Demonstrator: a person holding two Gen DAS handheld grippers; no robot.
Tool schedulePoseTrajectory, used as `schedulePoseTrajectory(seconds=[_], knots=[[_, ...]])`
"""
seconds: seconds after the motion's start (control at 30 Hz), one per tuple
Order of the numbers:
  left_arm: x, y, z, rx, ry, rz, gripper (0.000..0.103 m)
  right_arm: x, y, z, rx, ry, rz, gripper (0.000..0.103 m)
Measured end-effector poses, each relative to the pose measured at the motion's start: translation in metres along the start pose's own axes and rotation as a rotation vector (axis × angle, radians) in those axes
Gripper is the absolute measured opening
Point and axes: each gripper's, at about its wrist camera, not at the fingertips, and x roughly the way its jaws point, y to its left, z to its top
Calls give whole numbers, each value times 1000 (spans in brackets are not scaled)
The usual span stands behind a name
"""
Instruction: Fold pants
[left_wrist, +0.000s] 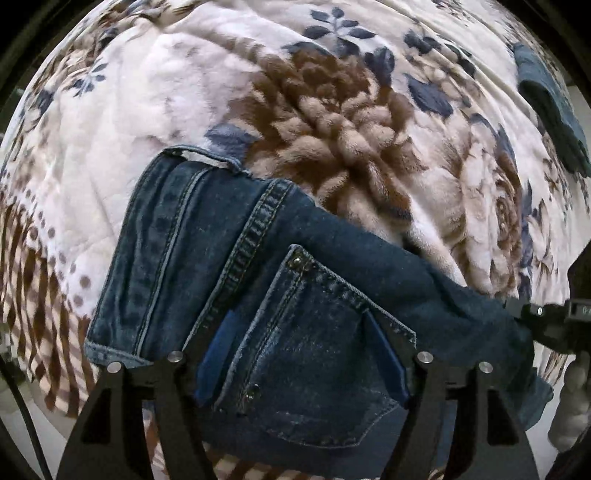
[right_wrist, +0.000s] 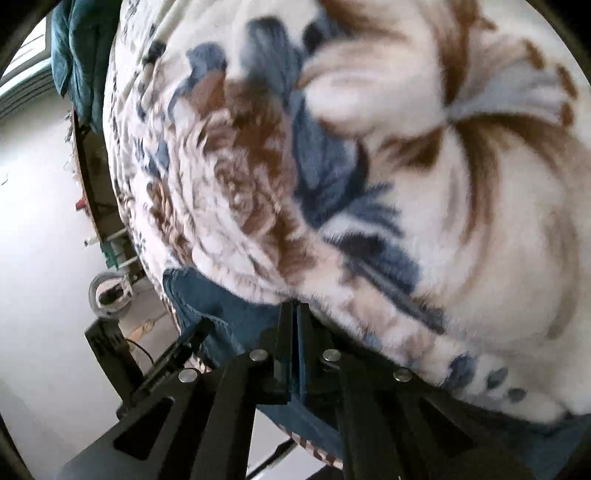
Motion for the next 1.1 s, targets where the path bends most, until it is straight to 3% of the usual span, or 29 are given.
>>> schedulePoseTrajectory(seconds=[0.07, 0.13, 0.17, 0.2, 0.23, 0.27, 0.3, 0.33, 0.37, 0.4, 0.53, 0.6, 0.7, 0.77, 0.9, 0.97, 1.03, 1.1], knots=[[-13, -2, 0, -37, -9, -6, 71, -4, 4, 1, -20, 17, 16, 7], [-26, -6, -2, -59, -25, -31, 70, -14, 7, 0, -16, 10, 45, 29], [-34, -12, -2, -65, -34, -46, 70, -20, 8, 2, -27, 4, 59, 59], [-38, -16, 0, -66, -33, -56, 70, -22, 7, 5, -47, 3, 58, 77], [-40, -23, 3, -68, -15, -83, 70, -23, 11, 5, -89, 14, 53, 77], [-40, -27, 5, -72, 7, -105, 70, -17, 15, 3, -135, 47, 34, 76], [-38, -30, 9, -79, 31, -121, 70, -13, 17, 1, -173, 69, 3, 63], [-35, -35, 13, -90, 65, -144, 70, -5, 24, -5, -231, 75, -38, 46], [-32, -43, 16, -98, 87, -167, 70, -1, 29, -10, -277, 77, -75, 12], [-29, -48, 19, -104, 111, -181, 70, 7, 36, -16, -337, 80, -130, 9], [-19, -76, 30, -75, 206, -216, 70, -3, 56, -58, -524, -50, -207, 7], [-18, -93, 25, -11, 247, -220, 70, -10, 64, -79, -597, -121, -218, 7], [-10, -117, 18, 73, 324, -204, 70, -13, 73, -112, -715, -213, -222, 7], [6, -141, 15, 164, 386, -139, 70, -6, 78, -127, -745, -246, -211, 7], [28, -169, 1, 326, 412, -4, 70, -2, 79, -135, -768, -269, -190, 7], [32, -173, -3, 368, 385, 28, 56, -1, 79, -135, -784, -252, -172, 7], [33, -171, -5, 370, 371, 16, 47, 5, 74, -127, -756, -188, -139, 10], [30, -165, -8, 344, 353, -6, 45, -3, 64, -118, -693, -155, -74, 10]])
